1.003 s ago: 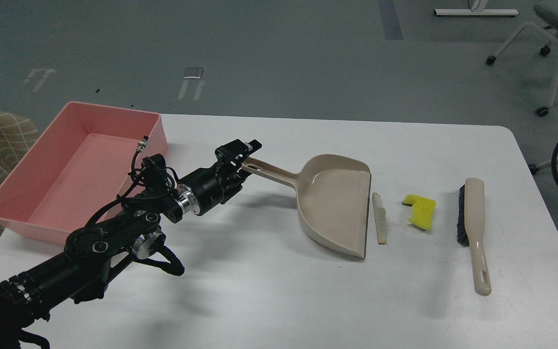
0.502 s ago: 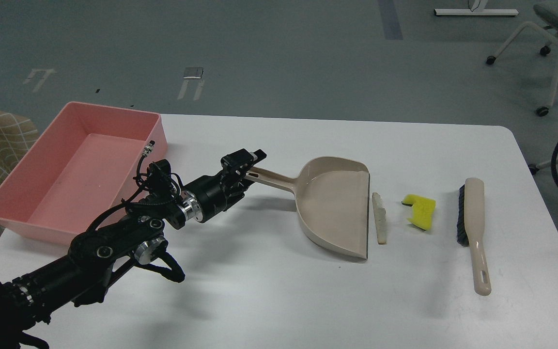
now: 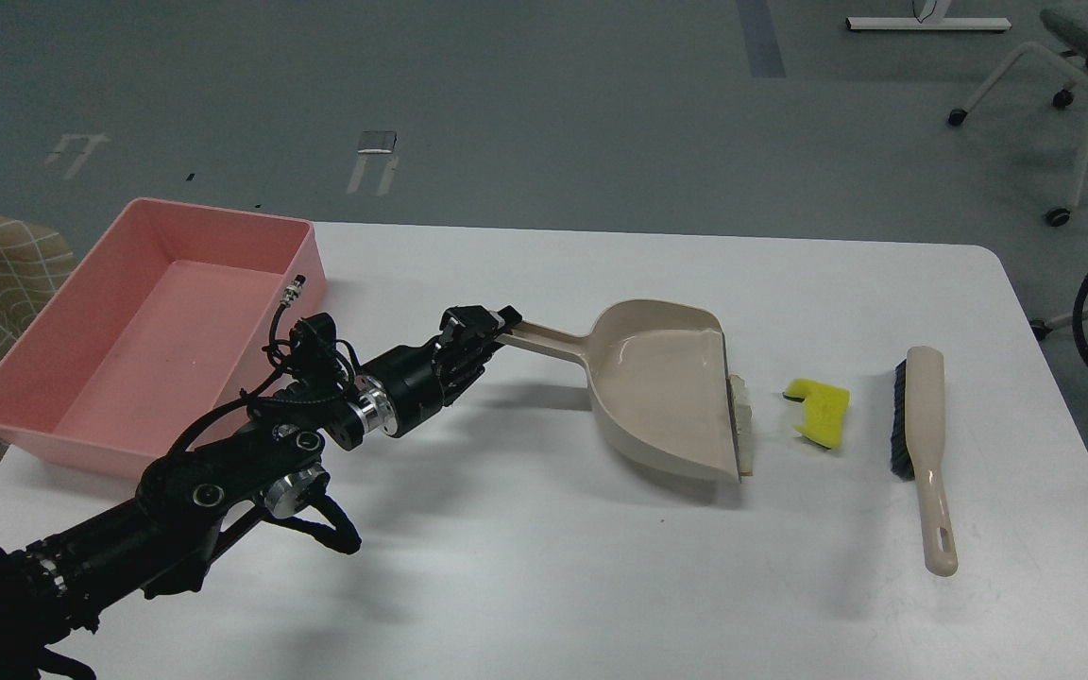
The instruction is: Sweep and dump garbage into bin
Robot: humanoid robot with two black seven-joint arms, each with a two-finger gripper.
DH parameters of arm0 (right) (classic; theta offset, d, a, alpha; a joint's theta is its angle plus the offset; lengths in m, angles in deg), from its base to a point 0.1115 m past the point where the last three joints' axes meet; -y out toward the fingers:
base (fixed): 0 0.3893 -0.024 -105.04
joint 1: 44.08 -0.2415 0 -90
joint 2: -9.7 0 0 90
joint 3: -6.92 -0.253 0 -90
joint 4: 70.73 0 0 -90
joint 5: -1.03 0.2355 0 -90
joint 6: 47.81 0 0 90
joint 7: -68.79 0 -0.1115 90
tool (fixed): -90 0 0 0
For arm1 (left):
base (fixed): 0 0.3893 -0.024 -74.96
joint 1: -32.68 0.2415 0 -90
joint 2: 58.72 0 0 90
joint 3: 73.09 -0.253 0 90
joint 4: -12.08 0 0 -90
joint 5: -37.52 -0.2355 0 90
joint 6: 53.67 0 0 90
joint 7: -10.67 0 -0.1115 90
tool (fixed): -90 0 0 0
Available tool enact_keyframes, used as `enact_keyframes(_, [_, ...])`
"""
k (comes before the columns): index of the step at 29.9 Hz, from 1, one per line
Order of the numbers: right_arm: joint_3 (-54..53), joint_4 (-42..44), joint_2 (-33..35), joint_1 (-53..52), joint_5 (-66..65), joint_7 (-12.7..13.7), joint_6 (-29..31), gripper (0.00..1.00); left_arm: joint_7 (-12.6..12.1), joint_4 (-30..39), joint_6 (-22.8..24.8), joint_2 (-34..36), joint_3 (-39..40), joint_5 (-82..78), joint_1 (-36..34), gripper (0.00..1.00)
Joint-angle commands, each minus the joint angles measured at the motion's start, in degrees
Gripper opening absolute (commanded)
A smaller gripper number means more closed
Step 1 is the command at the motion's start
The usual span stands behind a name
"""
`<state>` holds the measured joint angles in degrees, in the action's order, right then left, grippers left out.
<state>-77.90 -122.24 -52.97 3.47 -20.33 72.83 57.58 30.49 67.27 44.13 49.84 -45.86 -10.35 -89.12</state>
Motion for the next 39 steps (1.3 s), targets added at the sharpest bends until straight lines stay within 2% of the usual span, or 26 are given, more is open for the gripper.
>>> enact_keyframes(1, [0.0, 0.0, 0.0, 0.0, 0.0, 0.0, 0.0, 1.0, 0.0, 0.0, -0.2, 0.0, -0.1, -0.1, 0.0, 0.05])
enact_keyframes(3, [0.0, 0.0, 0.1, 0.0, 0.0, 0.0, 0.0, 1.0, 0.0, 0.0, -0.2, 0.0, -0.1, -0.1, -0.1, 0.0])
enact_keyframes(9, [0.4, -0.3, 1.1, 0.0, -1.0, -0.1, 0.0, 1.0, 0.0, 0.0, -0.2, 0.1, -0.1, -0.2, -0.5, 0.0])
enact_keyframes(14, [5.4, -1.0, 7.3, 0.3, -8.1, -0.2, 0.3, 1.0, 0.6, 0.1, -0.2, 1.0, -0.1, -0.3, -0.8, 0.0])
enact_keyframes(18, [12.7, -11.4, 16.1, 1.5, -18.3, -0.2, 0.5, 1.0, 1.3, 0.3, -0.2, 1.0, -0.1, -1.2, -0.5, 0.0])
enact_keyframes(19, [12.7, -11.4, 16.1, 1.5, -18.3, -0.2, 0.5, 1.0, 1.3, 0.3, -0.2, 1.0, -0.1, -1.3, -0.5, 0.0])
enact_keyframes(22, [14.1, -18.9, 22.2, 6.1, -24.7, -0.3, 1.3, 1.0, 1.4, 0.3, -0.2, 0.6, -0.1, -2.1, -0.2, 0.0])
enact_keyframes(24, [14.4, -26.1, 29.0, 8.8, -33.6, -0.4, 4.0, 1.0, 2.0, 0.3, -0.2, 0.3, -0.1, -2.7, 0.0, 0.0])
enact_keyframes(25, [14.4, -26.1, 29.0, 8.8, -33.7, -0.4, 4.0, 1.0, 2.0, 0.3, -0.2, 0.3, -0.1, -2.7, 0.0, 0.0])
enact_keyframes(27, [14.6, -29.7, 32.5, 11.0, -41.3, -0.5, 7.2, 1.0, 3.7, 0.2, -0.2, 0.4, -0.1, -2.7, 0.0, 0.0])
enact_keyframes(30, [14.6, -30.0, 33.5, 14.0, -46.0, -1.0, 12.5, 1.0, 4.3, 0.2, -0.2, 0.8, -0.1, -2.7, -0.1, 0.0])
enact_keyframes(35, [17.1, -32.9, 34.1, 21.6, -51.0, 0.7, 12.6, 1.0, 4.3, 0.2, -0.2, 0.9, -0.1, -2.7, -0.1, 0.0])
enact_keyframes(39, [19.9, -36.2, 36.1, 25.7, -51.4, 1.0, 12.6, 1.0, 4.1, 0.1, -0.2, 0.9, -0.5, -2.8, 0.1, 0.0])
